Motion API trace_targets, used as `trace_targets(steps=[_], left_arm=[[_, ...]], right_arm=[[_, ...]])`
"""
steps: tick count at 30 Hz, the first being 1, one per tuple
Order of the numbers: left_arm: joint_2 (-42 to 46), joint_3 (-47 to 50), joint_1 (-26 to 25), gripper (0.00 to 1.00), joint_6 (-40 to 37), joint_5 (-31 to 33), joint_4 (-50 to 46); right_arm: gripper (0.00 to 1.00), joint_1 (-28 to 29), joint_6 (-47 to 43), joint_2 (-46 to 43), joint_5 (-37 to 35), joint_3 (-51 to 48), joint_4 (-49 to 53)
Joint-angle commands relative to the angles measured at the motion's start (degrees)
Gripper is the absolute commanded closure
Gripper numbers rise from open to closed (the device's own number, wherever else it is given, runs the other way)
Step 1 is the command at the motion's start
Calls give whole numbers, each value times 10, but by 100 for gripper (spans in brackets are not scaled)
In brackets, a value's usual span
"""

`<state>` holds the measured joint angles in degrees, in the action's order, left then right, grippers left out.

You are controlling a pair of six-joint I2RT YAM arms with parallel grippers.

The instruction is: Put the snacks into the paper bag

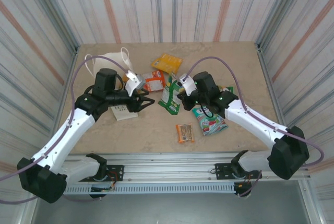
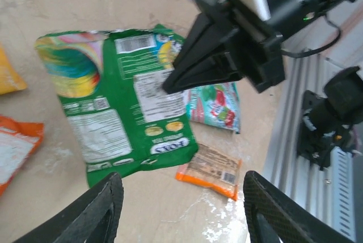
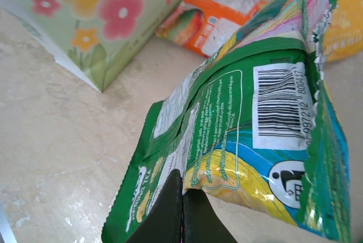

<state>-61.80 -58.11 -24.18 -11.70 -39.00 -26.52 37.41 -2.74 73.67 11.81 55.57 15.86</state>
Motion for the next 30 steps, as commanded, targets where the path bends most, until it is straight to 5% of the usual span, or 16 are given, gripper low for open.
trace_targets(steps=[1, 3, 10, 15, 30], left_arm=[[29, -29, 0, 39, 23, 106, -19], [38, -35, 0, 39, 31, 126, -29], [36, -50, -4, 40, -31, 12, -49], [12, -78, -27, 39, -72, -7, -77], [-52, -84, -47, 28, 56, -53, 72]], right_arm=[[100, -11, -70, -16, 40, 11, -10], [100, -12, -91, -16, 48, 23, 13], [100, -14, -192, -59, 94, 39, 81], [100, -31, -259, -106, 155, 43, 107], [100, -150, -205, -132, 410, 68, -22]])
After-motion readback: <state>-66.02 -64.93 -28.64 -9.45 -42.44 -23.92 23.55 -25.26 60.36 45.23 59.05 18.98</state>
